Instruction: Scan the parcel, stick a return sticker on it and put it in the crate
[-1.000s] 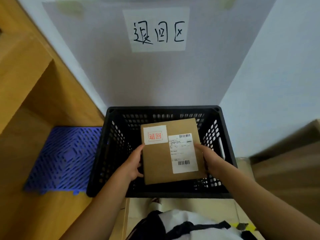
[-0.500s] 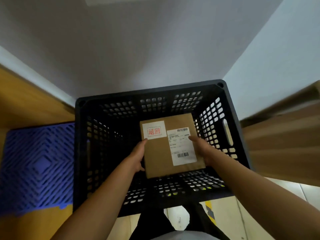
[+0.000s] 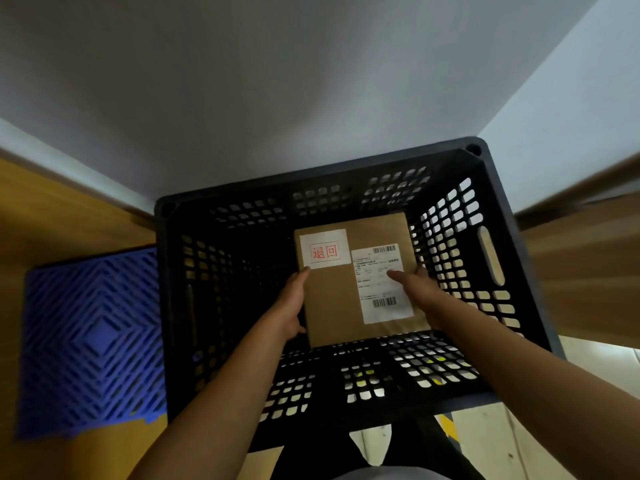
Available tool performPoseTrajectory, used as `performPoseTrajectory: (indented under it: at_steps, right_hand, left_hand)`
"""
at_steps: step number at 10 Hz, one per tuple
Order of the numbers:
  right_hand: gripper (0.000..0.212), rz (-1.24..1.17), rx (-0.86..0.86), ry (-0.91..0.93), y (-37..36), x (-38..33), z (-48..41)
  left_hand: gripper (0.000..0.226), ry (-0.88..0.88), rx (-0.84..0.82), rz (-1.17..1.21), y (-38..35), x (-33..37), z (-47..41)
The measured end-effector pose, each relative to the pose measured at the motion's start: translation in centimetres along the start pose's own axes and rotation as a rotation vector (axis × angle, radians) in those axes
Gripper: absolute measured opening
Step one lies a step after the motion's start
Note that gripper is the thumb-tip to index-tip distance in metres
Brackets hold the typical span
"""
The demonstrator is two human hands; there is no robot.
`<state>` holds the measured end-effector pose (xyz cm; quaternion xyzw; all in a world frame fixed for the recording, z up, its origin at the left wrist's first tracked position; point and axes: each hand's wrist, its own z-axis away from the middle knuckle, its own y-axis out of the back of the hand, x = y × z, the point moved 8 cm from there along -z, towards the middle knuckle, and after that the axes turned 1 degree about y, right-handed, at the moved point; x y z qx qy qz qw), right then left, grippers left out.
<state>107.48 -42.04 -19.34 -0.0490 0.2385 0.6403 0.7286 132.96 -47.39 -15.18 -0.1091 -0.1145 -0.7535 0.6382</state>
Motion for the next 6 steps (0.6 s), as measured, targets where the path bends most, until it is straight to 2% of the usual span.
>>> performPoseTrajectory:
  at_steps: [2, 3, 6]
  right_hand:
    - [0.060, -0.005, 0.003, 0.017, 0.0, -1.8, 1.4]
    - [0.052, -0.007, -0.023, 0.038, -0.1, -1.8, 1.0]
    - [0.052, 0.032, -0.067, 0.082, -0.1, -2.9, 4.1]
  left_hand:
    - [0.052, -0.008, -0.033, 0.012, -0.1, -0.2, 0.2]
    - [0.054, -0.020, -0.035, -0.004, 0.1, -0.5, 0.1]
    - [0.061, -0.043, -0.006, -0.030, 1.2, -0.9, 1.5]
